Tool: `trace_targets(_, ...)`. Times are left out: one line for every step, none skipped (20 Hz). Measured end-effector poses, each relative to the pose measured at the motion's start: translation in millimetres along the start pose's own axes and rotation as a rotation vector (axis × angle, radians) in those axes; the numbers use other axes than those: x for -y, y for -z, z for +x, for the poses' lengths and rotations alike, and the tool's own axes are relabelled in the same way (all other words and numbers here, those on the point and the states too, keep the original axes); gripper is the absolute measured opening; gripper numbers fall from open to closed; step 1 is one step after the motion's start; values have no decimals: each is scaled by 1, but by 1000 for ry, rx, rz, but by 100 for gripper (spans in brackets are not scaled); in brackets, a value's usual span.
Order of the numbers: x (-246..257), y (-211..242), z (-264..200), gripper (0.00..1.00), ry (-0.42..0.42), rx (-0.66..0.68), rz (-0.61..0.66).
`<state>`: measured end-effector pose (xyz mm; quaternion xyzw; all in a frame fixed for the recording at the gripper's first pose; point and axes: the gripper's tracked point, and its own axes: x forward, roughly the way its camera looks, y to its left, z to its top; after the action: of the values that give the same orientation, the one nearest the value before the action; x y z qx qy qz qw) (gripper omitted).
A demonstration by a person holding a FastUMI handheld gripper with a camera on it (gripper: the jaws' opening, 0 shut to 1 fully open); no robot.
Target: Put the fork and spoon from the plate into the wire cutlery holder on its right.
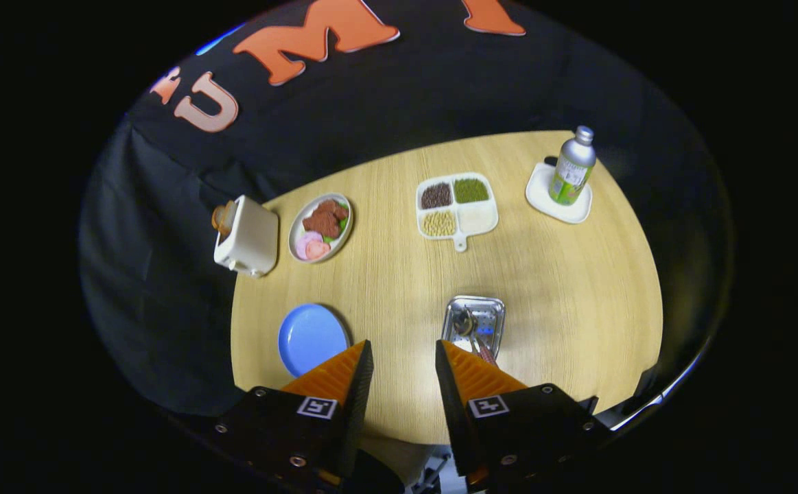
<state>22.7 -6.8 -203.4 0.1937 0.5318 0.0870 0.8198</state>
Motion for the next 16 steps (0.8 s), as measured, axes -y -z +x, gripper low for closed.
trace_targets(-3, -12, -6, 64, -7, 91, 21)
trace_targets(-4, -24, -10, 69, 1, 181, 33)
trace_targets(0, -34, -17, 81, 20, 267, 42)
trace_targets(5, -42, -25, 85, 46, 352, 40)
trace_targets(10, -49, -35, 91, 76, 436, 33)
trace_targets(12, -55, -48, 92, 111, 511, 17)
trace_targets(11, -62, -63, 94, 142, 585, -3)
trace_targets(6, -66, -75, 95, 162, 646, -21)
trace_targets(3, -75, -87, 97, 182, 716, -23)
trace_targets(-1, -84, -104, 97, 202, 793, -19)
trace_targets(-4, -88, -119, 97, 222, 857, -20)
trace_targets(-5, -89, -131, 97, 249, 909, -26)
trace_targets(-6, -90, -141, 97, 276, 954, -43)
trace_targets(-8, -90, -153, 97, 302, 996, -66)
trace_targets(-11, -92, -164, 97, 321, 1036, -98)
trace_targets(-15, -93, -176, 97, 341, 1075, -128)
